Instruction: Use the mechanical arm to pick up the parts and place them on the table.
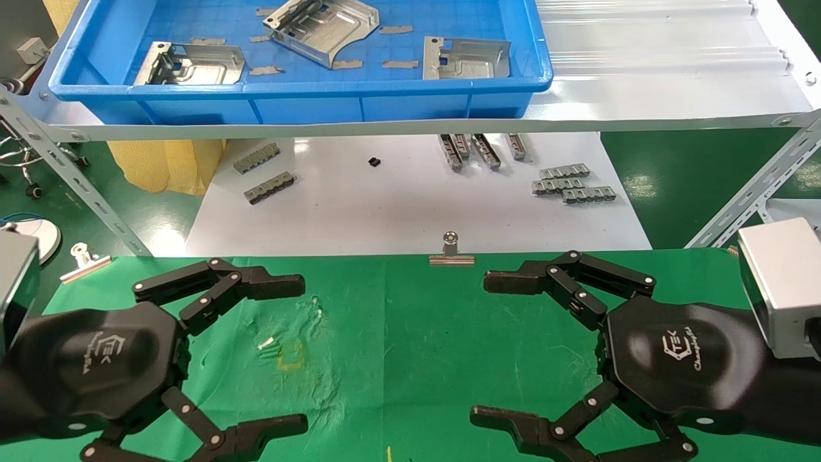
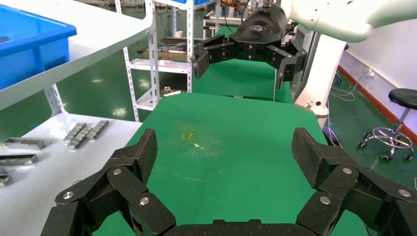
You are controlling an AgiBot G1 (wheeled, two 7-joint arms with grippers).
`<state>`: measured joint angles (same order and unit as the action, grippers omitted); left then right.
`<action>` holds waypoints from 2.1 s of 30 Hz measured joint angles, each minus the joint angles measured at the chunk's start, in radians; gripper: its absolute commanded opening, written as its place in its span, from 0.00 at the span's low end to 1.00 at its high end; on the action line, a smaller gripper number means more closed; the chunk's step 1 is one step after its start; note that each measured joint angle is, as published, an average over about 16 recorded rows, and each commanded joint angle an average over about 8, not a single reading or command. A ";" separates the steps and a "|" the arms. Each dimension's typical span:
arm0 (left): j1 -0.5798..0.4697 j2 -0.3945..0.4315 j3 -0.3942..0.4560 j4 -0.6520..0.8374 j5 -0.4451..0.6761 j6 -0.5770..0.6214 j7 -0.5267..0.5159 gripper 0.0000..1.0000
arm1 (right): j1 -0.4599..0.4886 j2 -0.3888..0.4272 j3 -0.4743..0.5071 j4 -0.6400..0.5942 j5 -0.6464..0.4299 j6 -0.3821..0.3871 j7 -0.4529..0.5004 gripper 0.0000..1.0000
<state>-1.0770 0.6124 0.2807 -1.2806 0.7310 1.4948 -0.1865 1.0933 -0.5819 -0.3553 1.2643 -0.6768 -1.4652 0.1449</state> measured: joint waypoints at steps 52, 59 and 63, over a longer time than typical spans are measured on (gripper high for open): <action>-0.951 0.652 0.227 1.149 0.586 -0.616 0.164 0.38 | 0.000 0.000 0.000 0.000 0.000 0.000 0.000 0.00; -0.981 0.697 0.242 1.250 0.612 -0.703 0.152 0.00 | 0.000 0.000 0.000 0.000 0.000 0.000 0.000 0.00; -0.984 0.703 0.249 1.276 0.623 -0.724 0.139 0.00 | 0.000 0.000 0.000 0.000 0.000 0.000 0.000 0.00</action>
<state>-2.0612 1.3158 0.5299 -0.0050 1.3541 0.7708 -0.0479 1.0935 -0.5818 -0.3558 1.2640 -0.6765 -1.4652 0.1447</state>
